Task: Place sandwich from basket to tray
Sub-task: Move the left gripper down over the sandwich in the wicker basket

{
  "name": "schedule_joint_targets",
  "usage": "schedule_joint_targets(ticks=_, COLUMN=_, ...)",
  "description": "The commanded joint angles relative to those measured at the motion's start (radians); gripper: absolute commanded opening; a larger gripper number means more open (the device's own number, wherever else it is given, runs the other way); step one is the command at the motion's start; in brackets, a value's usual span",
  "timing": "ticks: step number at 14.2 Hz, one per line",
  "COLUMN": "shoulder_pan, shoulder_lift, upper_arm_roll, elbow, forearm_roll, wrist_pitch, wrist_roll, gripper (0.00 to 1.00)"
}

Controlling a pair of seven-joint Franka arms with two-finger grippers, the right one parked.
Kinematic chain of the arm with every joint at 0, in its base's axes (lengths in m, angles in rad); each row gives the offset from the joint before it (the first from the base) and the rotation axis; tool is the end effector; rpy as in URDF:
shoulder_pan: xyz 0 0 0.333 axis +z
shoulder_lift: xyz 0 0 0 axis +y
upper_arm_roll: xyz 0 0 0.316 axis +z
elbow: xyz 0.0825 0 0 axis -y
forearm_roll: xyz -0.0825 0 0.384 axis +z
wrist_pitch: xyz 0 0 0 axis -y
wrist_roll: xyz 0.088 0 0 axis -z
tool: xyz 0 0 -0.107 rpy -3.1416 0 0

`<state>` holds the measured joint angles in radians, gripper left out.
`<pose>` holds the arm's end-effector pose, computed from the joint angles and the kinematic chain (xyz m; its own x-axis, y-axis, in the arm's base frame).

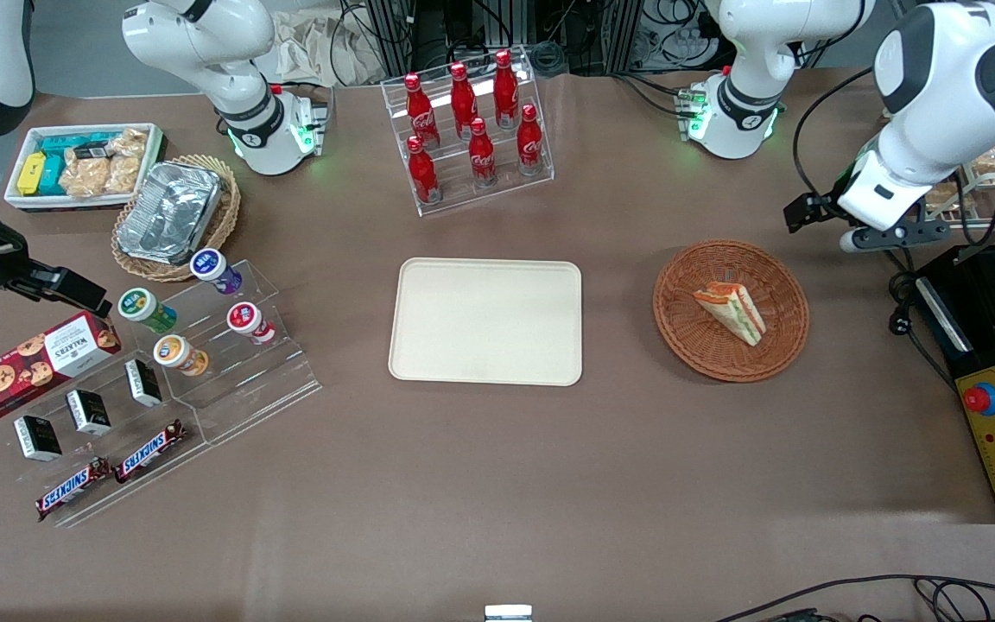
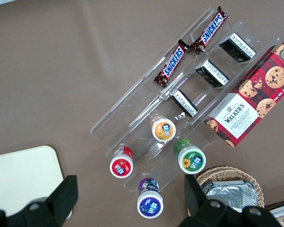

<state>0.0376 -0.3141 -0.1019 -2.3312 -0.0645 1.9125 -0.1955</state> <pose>0.4382 -0.0344 0.4514 0.9810 0.1607 -0.1090 0.1622 -0.9867 0.0056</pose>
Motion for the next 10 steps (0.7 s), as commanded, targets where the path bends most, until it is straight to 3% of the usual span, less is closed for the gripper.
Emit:
schedule_joint_targets(ticks=1, shoulder_pan=-0.01, shoulder_lift=0.03, upper_arm_roll=-0.015, elbow=-0.016, forearm_roll=-0.052, wrist_pitch=0.086, wrist_roll=-0.113, gripper=0.99)
schedule_joint_targets(ticks=4, shoulder_pan=-0.01, shoulder_lift=0.065, upper_arm_roll=-0.036, elbow=-0.04, forearm_roll=-0.072, wrist_pitch=0.167, wrist_roll=-0.233, gripper=0.99)
schedule_joint_targets(ticks=8, shoulder_pan=-0.01, shoulder_lift=0.144, upper_arm_roll=-0.081, elbow=-0.149, forearm_roll=-0.07, wrist_pitch=0.434, wrist_roll=-0.404, gripper=0.99)
schedule_joint_targets(ticks=10, shoulder_pan=-0.01, shoulder_lift=0.197, upper_arm_roll=-0.093, elbow=-0.151, forearm_roll=-0.07, wrist_pitch=0.486, wrist_roll=-0.478, gripper=0.99)
